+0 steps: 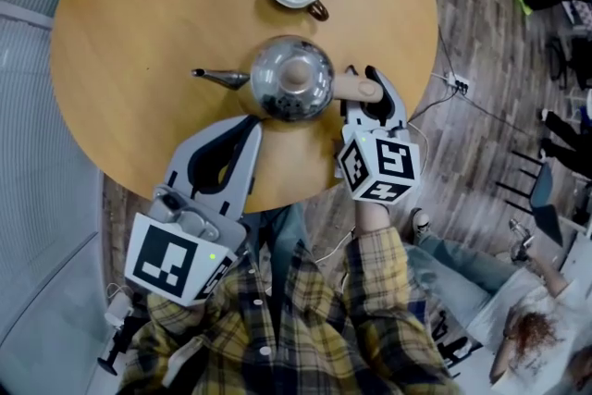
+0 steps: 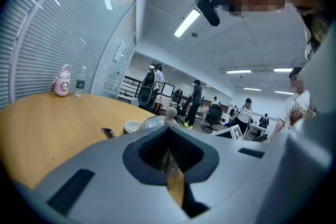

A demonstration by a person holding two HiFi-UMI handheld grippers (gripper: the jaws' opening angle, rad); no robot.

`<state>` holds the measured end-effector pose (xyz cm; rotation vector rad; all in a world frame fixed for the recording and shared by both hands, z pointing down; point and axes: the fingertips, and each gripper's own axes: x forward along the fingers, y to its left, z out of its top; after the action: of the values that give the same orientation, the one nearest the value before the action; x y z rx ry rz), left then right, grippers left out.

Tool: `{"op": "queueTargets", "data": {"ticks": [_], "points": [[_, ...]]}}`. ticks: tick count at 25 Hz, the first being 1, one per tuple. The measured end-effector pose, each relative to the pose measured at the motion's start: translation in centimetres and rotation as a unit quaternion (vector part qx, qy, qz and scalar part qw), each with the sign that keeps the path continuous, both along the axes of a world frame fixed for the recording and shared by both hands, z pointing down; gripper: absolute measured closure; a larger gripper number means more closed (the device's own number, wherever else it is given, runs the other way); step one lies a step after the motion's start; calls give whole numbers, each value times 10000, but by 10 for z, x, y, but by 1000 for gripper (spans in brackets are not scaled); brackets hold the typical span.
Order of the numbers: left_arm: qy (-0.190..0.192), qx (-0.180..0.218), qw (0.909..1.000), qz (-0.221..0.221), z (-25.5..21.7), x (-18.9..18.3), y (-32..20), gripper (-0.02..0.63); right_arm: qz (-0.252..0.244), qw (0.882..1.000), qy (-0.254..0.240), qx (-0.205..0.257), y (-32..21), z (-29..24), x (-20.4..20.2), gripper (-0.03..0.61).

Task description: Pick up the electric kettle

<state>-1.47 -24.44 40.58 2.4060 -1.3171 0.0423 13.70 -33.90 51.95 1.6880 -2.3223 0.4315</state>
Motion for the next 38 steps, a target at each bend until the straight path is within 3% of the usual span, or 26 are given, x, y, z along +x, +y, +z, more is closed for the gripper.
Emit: {"op": "queueTargets", "data": {"ticks": [7, 21, 38], "points": [[16, 15, 10000, -31, -2, -5, -4, 610, 123, 9993, 336, 140, -4, 1, 3, 466], [-11, 49, 9999, -98, -10, -12, -10, 609, 491, 9979, 99, 411, -6, -6, 7, 471], [21, 217, 9994, -279, -31, -29, -28, 611, 554, 9977, -109, 388, -29, -27, 2, 468]]}}
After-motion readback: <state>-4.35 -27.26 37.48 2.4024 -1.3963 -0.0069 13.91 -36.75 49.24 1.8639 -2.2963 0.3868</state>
